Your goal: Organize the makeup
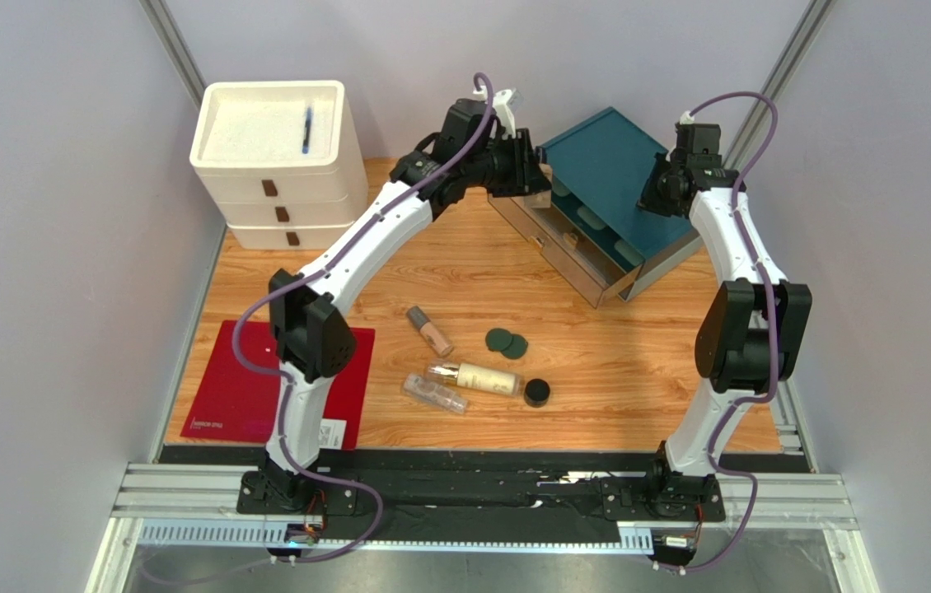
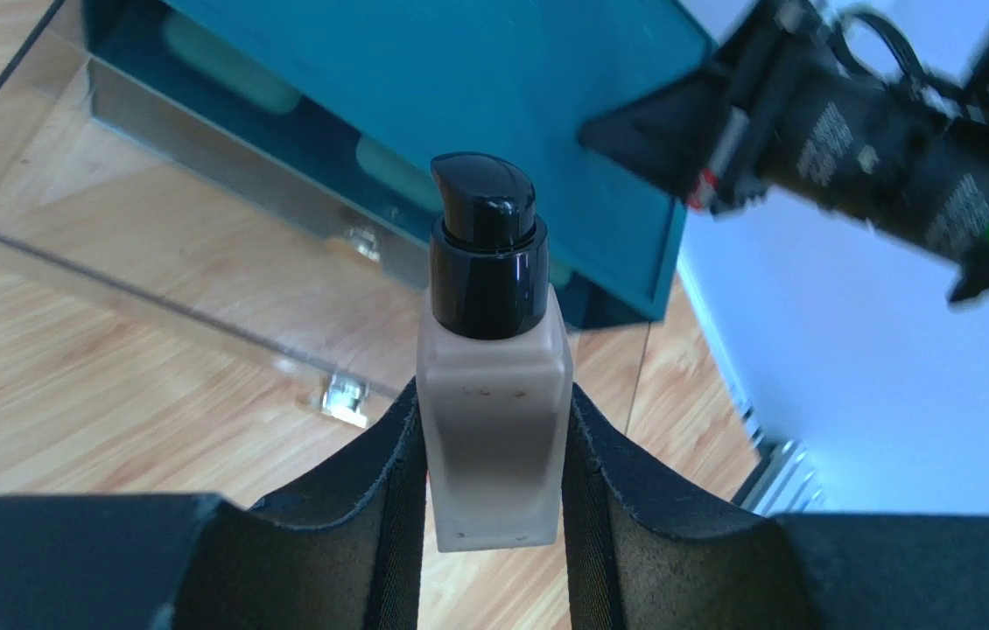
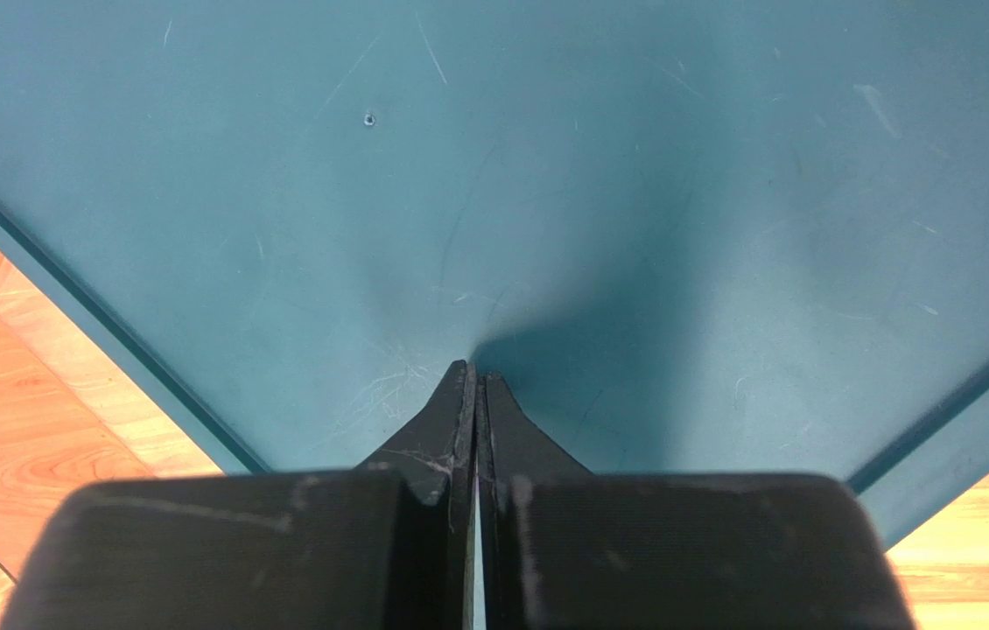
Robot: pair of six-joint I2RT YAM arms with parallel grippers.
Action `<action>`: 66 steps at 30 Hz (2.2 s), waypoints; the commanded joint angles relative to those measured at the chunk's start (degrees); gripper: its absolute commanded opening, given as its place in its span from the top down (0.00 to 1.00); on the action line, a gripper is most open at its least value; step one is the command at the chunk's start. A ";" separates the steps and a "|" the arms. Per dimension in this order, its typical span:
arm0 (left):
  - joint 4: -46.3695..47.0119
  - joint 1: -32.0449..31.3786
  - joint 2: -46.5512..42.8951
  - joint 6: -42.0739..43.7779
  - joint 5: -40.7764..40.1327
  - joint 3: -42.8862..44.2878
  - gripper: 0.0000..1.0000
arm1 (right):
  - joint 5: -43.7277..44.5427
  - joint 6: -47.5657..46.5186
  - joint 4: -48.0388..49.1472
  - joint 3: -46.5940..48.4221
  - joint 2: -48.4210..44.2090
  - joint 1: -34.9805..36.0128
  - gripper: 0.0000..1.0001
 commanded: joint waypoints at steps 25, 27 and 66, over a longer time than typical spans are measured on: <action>9.95 3.24 16.79 -17.30 4.13 12.95 0.43 | -0.78 -0.52 -12.03 -5.10 6.75 0.28 1.00; 9.59 3.42 16.44 -16.95 3.87 12.96 0.43 | -0.95 -0.43 -11.94 -5.28 6.67 0.28 1.00; -13.08 11.42 -13.19 -16.25 0.79 -51.38 0.36 | -4.82 0.71 -10.09 -9.15 5.52 0.28 1.00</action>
